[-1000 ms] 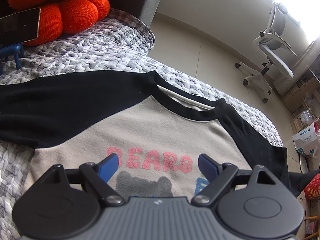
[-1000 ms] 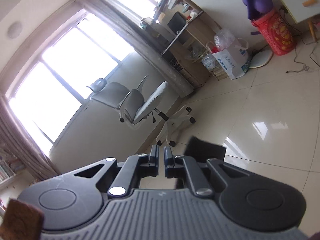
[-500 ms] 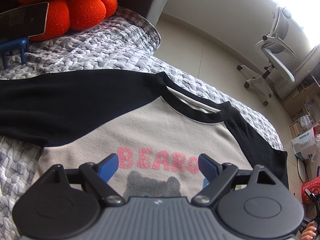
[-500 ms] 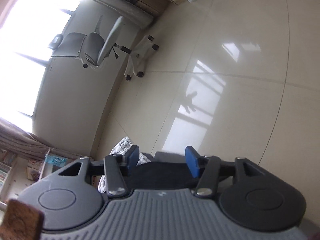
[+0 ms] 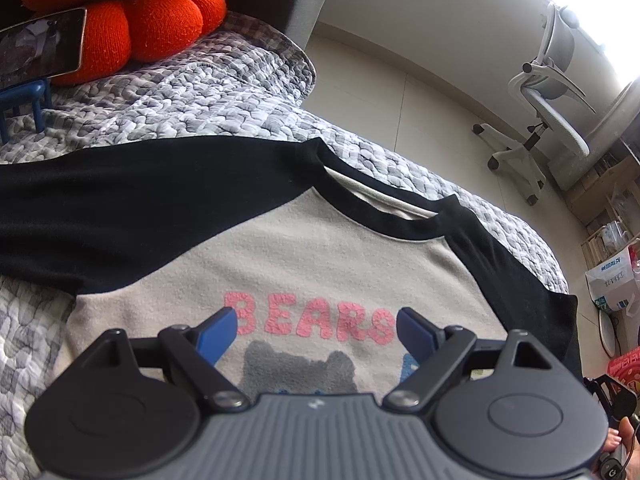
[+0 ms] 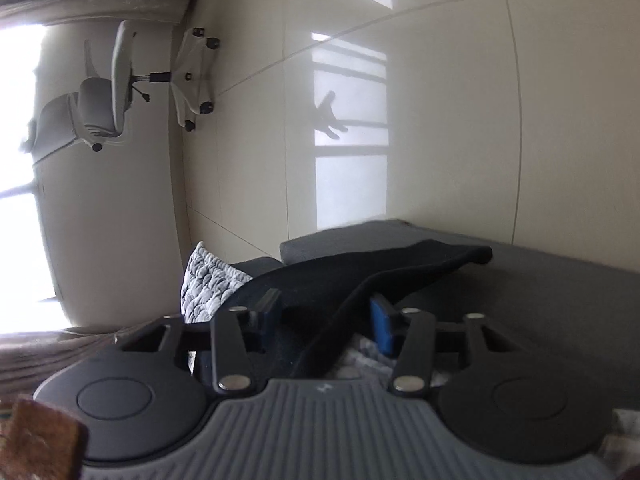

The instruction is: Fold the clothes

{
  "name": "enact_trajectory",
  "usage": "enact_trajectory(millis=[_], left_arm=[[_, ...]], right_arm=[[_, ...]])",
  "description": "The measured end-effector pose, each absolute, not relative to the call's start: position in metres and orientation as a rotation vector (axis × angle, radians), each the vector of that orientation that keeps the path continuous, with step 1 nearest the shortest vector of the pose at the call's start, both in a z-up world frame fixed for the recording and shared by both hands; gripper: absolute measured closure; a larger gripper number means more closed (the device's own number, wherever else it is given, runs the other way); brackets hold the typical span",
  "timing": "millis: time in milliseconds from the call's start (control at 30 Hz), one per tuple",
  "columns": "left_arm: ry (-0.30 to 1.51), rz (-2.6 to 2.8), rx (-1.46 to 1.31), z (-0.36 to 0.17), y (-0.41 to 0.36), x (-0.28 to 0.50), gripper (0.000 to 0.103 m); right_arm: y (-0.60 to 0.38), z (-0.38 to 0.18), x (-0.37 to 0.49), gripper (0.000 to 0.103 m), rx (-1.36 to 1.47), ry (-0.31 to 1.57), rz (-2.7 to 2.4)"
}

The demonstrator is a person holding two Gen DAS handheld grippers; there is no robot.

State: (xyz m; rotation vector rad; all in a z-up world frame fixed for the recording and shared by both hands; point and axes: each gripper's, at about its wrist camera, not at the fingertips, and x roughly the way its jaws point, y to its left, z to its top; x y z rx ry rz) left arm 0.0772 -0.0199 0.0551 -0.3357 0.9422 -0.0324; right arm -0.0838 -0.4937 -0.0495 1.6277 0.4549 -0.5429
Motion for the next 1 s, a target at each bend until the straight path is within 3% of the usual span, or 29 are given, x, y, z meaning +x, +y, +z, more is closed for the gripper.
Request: enact_trajectory(millis=[67,200,400,533,700,933,1000], left_arm=[[0.94,-0.031,-0.337,0.055,-0.019,0.078,0.015],[0.94,-0.031,-0.349,0.055,-0.018,0.078,0.015],[0.932,-0.014,-0.386,0.057,-0.008,0.079,0.015],[0.916,0.056,-0.464,0.057,0.021,0.08,0.015],[0.872,0.125,-0.534,0.059,0.055,0.076,0.015],[0.863,0.105,-0.573,0.061,0.073,0.071,0.015],[0.864,0.095,-0.575,0.061,0.073,0.07,0.015]], right_arm=[[-0.489,-0.038,-0.088,0.085,1.536,0.398,-0.567],[-0.474,-0.004,-0.097,0.088,1.295,0.236,-0.578],[-0.369,0.086,-0.065,0.089,0.492,0.097,-0.372],[-0.242,0.098,-0.033,0.097,-0.079,0.193,-0.019],[-0.137,0.029,-0.005,0.098,-0.511,0.427,0.279],[-0.107,0.013,-0.012,0.097,-0.652,0.476,0.338],[-0.118,0.029,-0.001,0.087,-0.574,0.455,0.272]])
